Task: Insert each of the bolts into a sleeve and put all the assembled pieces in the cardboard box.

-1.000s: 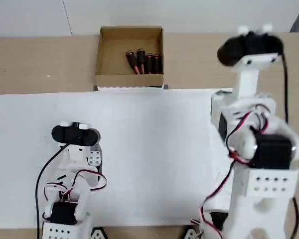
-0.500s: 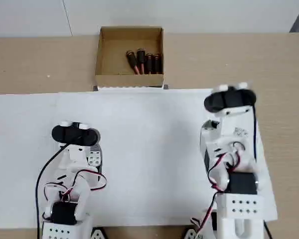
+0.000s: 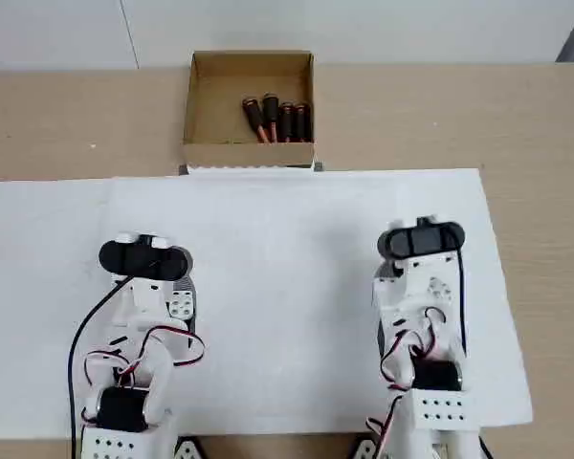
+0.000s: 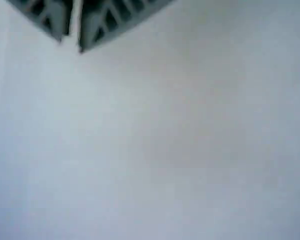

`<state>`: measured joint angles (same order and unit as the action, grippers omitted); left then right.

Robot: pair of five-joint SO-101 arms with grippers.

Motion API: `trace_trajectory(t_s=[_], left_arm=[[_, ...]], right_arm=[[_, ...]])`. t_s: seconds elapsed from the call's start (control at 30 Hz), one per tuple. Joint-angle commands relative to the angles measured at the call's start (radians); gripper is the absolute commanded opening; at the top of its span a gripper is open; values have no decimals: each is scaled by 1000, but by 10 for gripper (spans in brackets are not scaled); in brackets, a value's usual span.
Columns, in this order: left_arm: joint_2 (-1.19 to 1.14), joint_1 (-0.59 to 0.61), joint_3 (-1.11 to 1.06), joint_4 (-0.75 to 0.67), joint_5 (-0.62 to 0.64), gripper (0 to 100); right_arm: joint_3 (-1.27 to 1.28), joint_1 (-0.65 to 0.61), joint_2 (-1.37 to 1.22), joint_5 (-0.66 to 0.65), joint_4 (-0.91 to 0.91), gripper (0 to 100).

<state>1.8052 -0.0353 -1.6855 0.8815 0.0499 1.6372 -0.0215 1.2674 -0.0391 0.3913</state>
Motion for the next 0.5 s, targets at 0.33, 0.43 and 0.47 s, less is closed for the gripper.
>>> trace_trajectory(t_s=[0.33,0.43,0.47], left_arm=[[8,3,4,-2,2,6],[8,3,4,-2,2,6],[8,3,4,-2,2,6]], right_arm=[[54,-25,85,11,-90,2],[54,-25,85,11,-87,3],[54,-25,90,11,-79,3]])
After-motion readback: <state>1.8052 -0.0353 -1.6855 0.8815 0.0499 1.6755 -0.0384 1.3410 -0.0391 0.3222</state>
